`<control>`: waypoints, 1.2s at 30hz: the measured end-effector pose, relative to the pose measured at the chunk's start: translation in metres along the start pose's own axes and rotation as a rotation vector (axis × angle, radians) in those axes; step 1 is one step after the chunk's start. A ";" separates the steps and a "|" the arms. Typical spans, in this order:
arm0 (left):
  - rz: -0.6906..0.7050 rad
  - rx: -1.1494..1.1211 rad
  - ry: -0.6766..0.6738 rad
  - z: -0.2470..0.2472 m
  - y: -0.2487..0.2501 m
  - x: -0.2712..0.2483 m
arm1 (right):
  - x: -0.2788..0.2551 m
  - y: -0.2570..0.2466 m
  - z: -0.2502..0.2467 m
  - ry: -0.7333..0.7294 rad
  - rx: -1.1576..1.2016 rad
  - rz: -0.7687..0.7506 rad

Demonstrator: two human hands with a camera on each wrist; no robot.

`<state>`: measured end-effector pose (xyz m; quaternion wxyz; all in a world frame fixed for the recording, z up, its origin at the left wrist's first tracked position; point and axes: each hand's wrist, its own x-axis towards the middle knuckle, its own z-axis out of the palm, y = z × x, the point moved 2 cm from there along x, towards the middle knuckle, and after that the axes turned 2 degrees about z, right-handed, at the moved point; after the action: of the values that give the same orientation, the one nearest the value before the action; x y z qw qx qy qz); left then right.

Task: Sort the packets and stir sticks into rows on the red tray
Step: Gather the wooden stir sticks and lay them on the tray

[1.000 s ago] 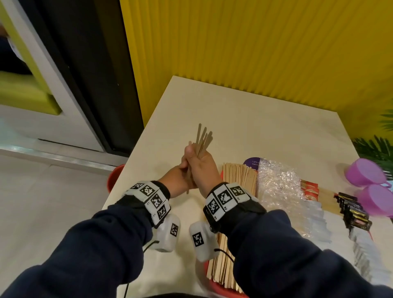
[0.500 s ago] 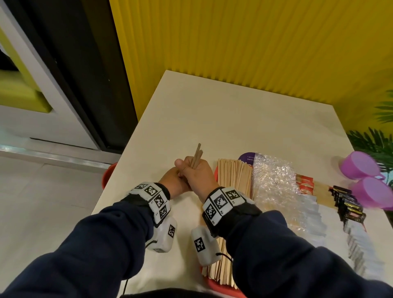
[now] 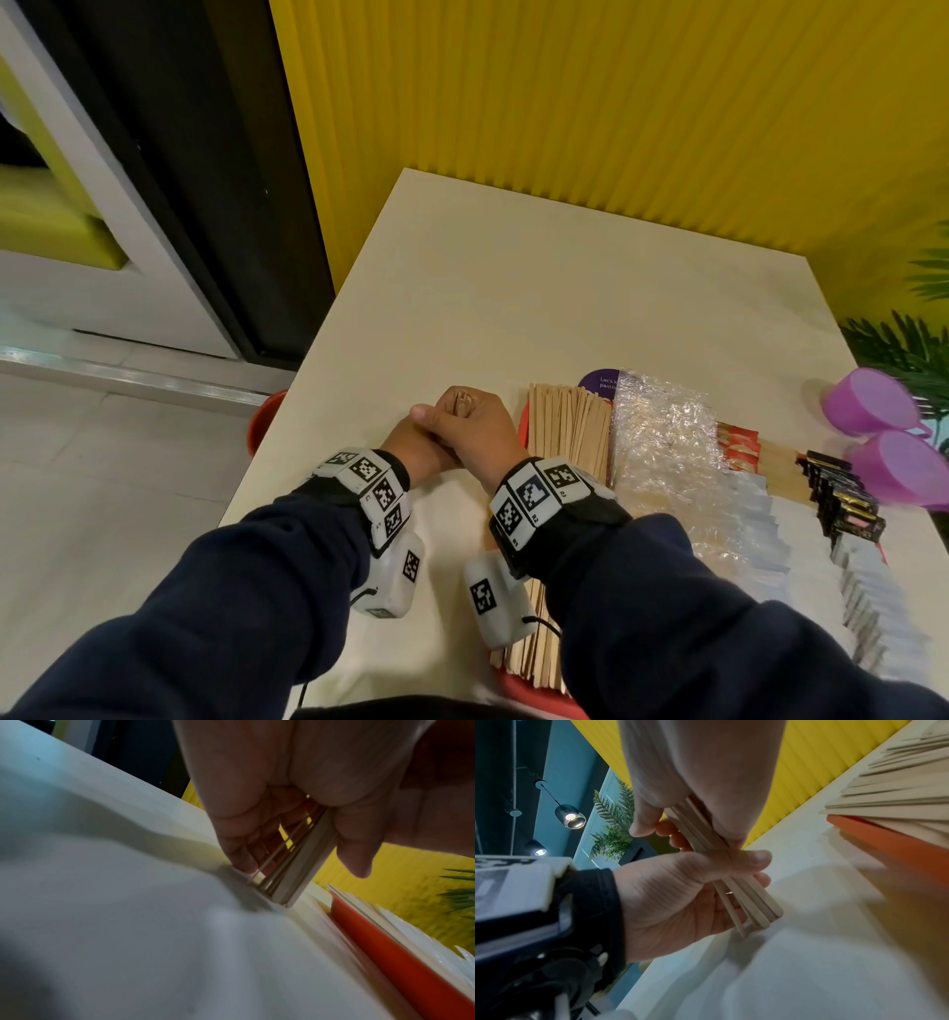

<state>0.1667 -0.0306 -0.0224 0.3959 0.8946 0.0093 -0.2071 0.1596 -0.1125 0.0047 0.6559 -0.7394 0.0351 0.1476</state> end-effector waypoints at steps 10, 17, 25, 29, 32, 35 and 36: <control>0.053 -0.085 -0.156 0.004 0.004 -0.003 | -0.004 -0.015 -0.010 0.031 -0.089 -0.041; 0.171 -0.262 -0.289 -0.007 0.052 -0.015 | -0.025 -0.051 -0.060 -0.168 -0.114 0.012; 0.227 -0.321 -0.434 0.021 0.093 -0.034 | -0.053 -0.052 -0.102 0.061 -0.103 0.044; 0.219 -0.190 -0.369 0.031 0.081 -0.033 | -0.068 -0.038 -0.120 0.174 -0.086 0.159; 0.154 -0.108 -0.275 0.033 0.064 -0.034 | -0.078 -0.020 -0.132 0.211 -0.139 0.335; 0.096 0.042 -0.287 0.040 0.048 -0.039 | -0.088 -0.005 -0.134 0.159 -0.274 0.489; 0.081 0.079 -0.297 0.042 0.045 -0.042 | -0.090 -0.001 -0.134 0.140 -0.322 0.524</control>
<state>0.1213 -0.0854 -0.0003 0.3655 0.8687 -0.0937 -0.3209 0.0967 -0.2561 0.0422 0.4660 -0.8080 0.2455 0.2641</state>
